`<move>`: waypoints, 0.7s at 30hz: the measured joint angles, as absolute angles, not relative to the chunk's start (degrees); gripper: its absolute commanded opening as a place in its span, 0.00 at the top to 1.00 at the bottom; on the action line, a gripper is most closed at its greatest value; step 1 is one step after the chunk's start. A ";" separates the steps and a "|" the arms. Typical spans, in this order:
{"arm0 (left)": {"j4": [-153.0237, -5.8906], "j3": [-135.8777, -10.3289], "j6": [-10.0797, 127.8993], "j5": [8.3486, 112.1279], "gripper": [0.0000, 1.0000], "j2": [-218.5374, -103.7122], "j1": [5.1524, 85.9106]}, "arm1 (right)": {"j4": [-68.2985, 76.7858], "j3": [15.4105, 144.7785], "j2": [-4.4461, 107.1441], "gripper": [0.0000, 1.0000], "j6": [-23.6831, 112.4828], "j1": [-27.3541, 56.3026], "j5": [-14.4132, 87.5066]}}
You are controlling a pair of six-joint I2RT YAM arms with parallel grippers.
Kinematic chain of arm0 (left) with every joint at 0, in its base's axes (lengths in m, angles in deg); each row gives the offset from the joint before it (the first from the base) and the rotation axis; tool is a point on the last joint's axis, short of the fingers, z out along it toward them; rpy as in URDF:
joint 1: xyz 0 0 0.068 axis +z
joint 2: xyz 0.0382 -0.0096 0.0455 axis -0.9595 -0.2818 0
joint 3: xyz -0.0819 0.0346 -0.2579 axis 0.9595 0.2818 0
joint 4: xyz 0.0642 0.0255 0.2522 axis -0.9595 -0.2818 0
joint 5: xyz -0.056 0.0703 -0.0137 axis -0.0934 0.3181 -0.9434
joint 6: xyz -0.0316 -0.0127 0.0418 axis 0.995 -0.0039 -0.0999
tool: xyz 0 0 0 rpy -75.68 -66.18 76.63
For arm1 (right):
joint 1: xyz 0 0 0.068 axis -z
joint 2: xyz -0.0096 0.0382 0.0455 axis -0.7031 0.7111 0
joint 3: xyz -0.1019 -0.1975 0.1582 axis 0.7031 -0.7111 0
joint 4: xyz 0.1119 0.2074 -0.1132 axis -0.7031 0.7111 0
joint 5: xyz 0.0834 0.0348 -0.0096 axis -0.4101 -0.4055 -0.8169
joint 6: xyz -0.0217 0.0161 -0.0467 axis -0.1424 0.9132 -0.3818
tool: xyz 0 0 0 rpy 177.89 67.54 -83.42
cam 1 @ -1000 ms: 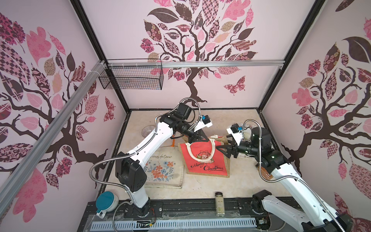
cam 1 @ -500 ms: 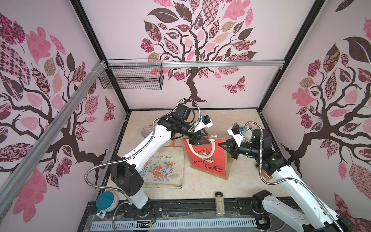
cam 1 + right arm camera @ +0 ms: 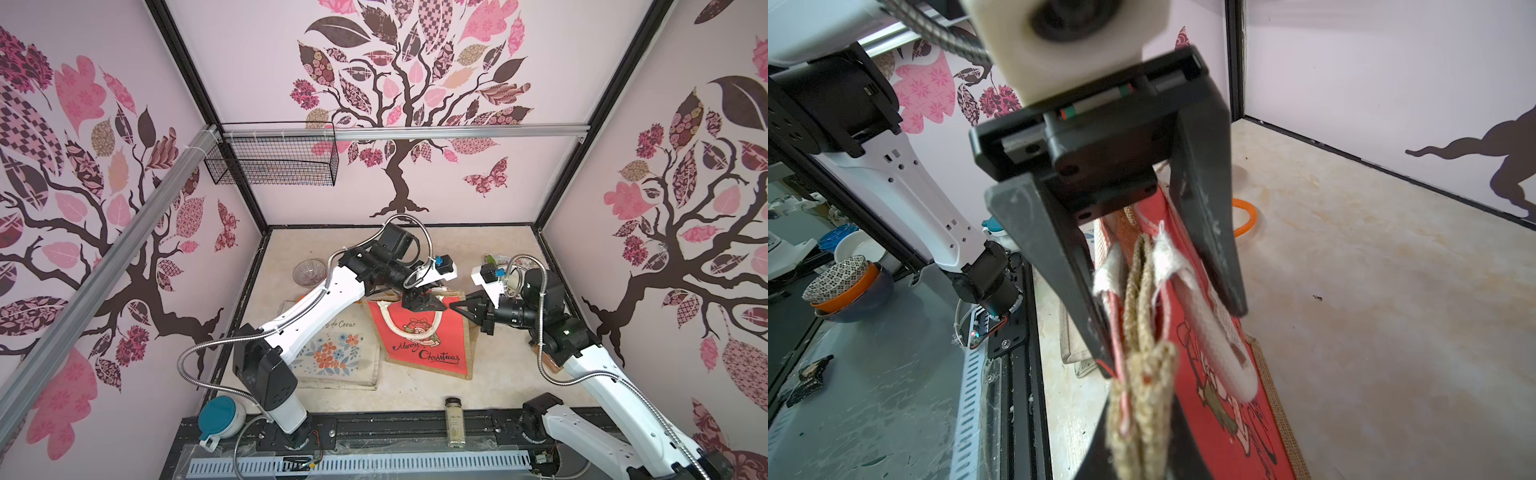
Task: Put away the canvas bag
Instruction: Press the canvas bag at the center of the board.
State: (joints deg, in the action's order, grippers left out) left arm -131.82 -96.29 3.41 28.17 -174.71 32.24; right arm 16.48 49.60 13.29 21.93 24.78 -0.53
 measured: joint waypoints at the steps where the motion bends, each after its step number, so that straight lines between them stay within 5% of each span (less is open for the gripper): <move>1: -132.72 -96.84 3.19 27.43 0.66 -175.76 32.20 | 16.55 49.41 13.29 0.91 22.00 24.91 -0.36; 4: -135.76 -98.37 3.17 25.64 1.00 -177.86 32.20 | 16.72 48.79 13.29 0.78 22.20 24.93 0.82; 9: -140.02 -101.36 2.69 25.22 1.00 -179.23 32.38 | 14.69 48.97 13.27 0.43 23.70 24.84 4.27; 14: -139.23 -101.64 6.07 19.78 1.00 -178.03 36.05 | 13.31 48.27 12.48 0.33 25.06 24.84 8.54; 17: -136.48 -101.62 8.87 17.09 1.00 -175.58 39.61 | 11.39 47.31 12.18 0.41 26.15 24.84 8.01; 21: -135.65 -101.62 10.55 16.72 1.00 -172.35 40.53 | 6.98 46.98 12.83 0.80 27.99 24.88 5.61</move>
State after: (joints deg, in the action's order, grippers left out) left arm -135.65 -101.62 10.55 16.72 -172.35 40.53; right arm 6.98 46.98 12.83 27.99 24.88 5.61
